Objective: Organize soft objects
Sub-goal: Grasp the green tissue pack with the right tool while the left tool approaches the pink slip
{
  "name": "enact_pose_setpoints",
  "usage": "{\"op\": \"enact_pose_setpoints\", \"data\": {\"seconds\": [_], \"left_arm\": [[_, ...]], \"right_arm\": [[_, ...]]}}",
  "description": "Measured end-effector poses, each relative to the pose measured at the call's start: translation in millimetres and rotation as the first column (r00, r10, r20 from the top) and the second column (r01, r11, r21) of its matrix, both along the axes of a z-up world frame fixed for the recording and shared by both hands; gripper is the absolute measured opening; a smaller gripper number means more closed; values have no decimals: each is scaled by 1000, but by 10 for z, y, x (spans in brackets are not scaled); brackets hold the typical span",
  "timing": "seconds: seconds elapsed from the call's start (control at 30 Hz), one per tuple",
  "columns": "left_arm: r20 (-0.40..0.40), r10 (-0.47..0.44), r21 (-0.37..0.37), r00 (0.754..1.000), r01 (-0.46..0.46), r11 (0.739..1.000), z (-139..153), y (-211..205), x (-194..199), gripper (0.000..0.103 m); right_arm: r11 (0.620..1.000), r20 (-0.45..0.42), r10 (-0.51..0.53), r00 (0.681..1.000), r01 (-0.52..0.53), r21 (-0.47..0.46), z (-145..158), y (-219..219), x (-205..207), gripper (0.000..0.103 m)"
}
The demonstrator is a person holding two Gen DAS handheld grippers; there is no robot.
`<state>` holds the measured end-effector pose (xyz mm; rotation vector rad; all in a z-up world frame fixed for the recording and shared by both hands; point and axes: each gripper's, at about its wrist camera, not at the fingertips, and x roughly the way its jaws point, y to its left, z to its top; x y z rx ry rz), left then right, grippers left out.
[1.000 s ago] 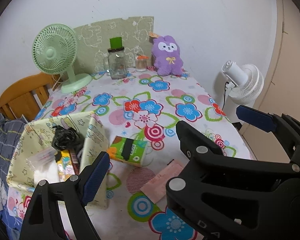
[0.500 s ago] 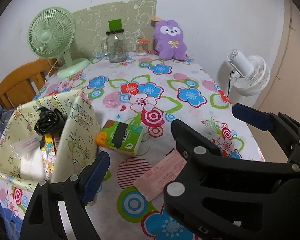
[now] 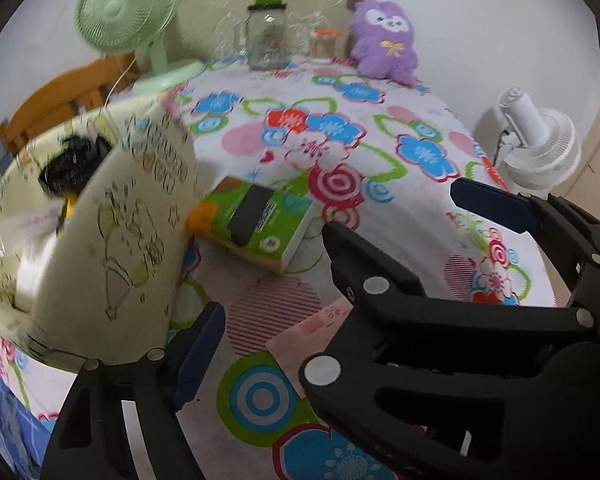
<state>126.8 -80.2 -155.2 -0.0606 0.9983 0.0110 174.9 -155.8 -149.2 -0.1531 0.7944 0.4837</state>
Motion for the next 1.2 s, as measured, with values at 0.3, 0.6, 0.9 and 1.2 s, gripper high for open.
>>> {"op": "enact_pose_setpoints", "data": {"seconds": [0.3, 0.6, 0.9, 1.2], "left_arm": [[-29, 138, 4, 990, -138, 990, -102, 99, 45, 82], [-78, 253, -33, 964, -256, 966, -126, 228, 101, 87], [-131, 289, -55, 948, -298, 953, -175, 310, 142, 100], [-116, 279, -49, 953, -286, 957, -179, 298, 137, 101]], "right_arm": [[989, -38, 146, 988, -145, 29, -133, 179, 167, 88], [959, -85, 282, 956, -280, 35, -175, 416, 323, 87], [932, -170, 358, 918, -364, 1, -319, 598, 481, 72], [934, -181, 348, 920, -357, -18, -339, 598, 483, 53]]}}
